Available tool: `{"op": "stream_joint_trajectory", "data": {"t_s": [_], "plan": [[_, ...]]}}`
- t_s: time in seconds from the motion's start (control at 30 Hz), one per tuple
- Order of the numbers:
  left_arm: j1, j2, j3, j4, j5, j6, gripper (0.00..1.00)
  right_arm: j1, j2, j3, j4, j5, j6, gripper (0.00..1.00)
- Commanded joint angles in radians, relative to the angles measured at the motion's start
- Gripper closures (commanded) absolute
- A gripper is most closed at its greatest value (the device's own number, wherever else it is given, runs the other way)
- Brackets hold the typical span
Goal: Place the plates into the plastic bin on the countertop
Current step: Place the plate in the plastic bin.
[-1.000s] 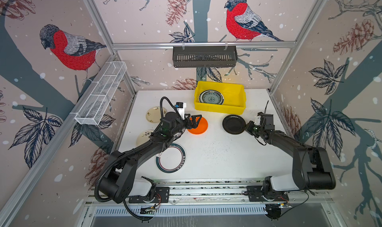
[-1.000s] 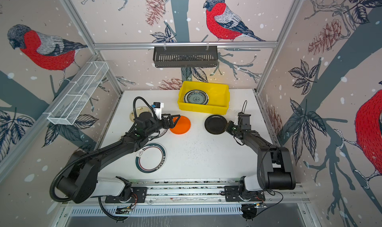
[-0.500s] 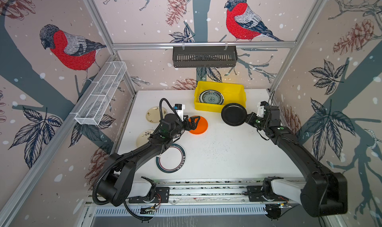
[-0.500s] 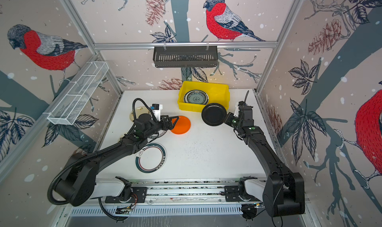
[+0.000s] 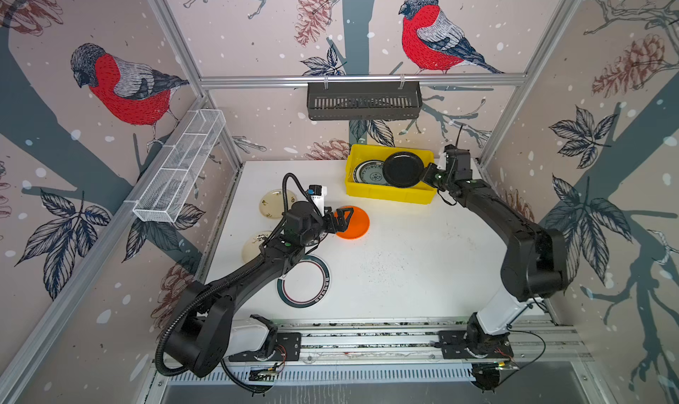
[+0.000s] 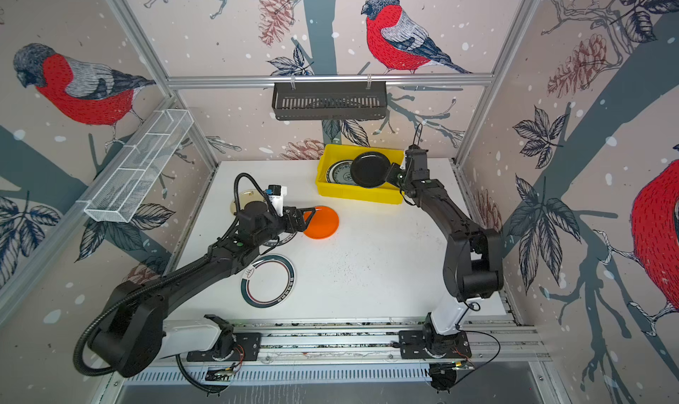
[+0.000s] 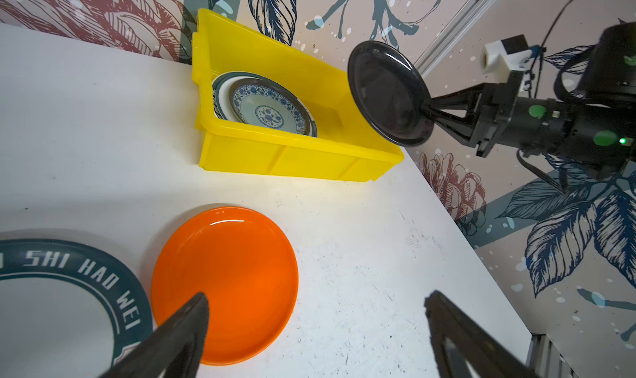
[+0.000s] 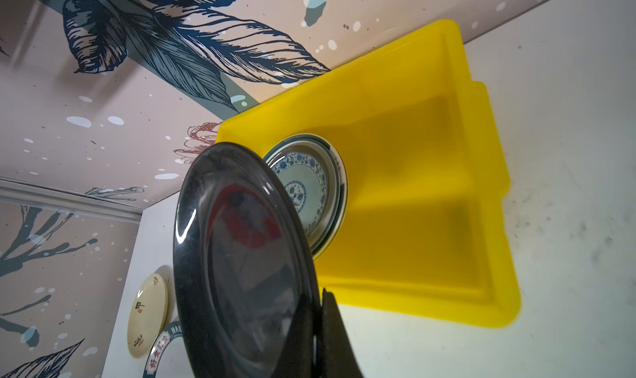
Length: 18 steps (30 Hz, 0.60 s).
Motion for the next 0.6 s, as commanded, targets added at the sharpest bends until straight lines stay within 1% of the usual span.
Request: {"op": "stream_joint_trajectory", "data": {"t_s": [0.0, 0.1, 0.2, 0.27, 0.33, 0.43, 0.57], "plan": [[0.005, -0.021, 0.025, -0.070, -0.077, 0.049, 0.03, 0.021, 0.107, 0.118, 0.000, 0.041, -0.022, 1.00], [0.015, -0.038, 0.037, -0.101, -0.112, 0.066, 0.03, 0.032, 0.230, 0.245, -0.027, 0.055, -0.025, 1.00], [0.030, -0.050, 0.042, -0.121, -0.137, 0.071, 0.02, 0.050, 0.351, 0.376, -0.073, 0.121, -0.041, 1.00], [0.040, -0.055, 0.038, -0.122, -0.151, 0.073, 0.02, 0.057, 0.430, 0.463, -0.118, 0.139, -0.048, 1.00], [0.059, -0.062, 0.032, -0.118, -0.164, 0.040, 0.02, 0.061, 0.506, 0.556, -0.160, 0.143, -0.055, 1.00], [0.081, -0.078, 0.022, -0.101, -0.168, 0.037, 0.02, 0.066, 0.592, 0.649, -0.207, 0.167, -0.056, 1.00], [0.089, -0.095, 0.011, -0.107, -0.193, 0.052, 0.02, 0.073, 0.655, 0.724, -0.241, 0.181, -0.069, 1.00]]}}
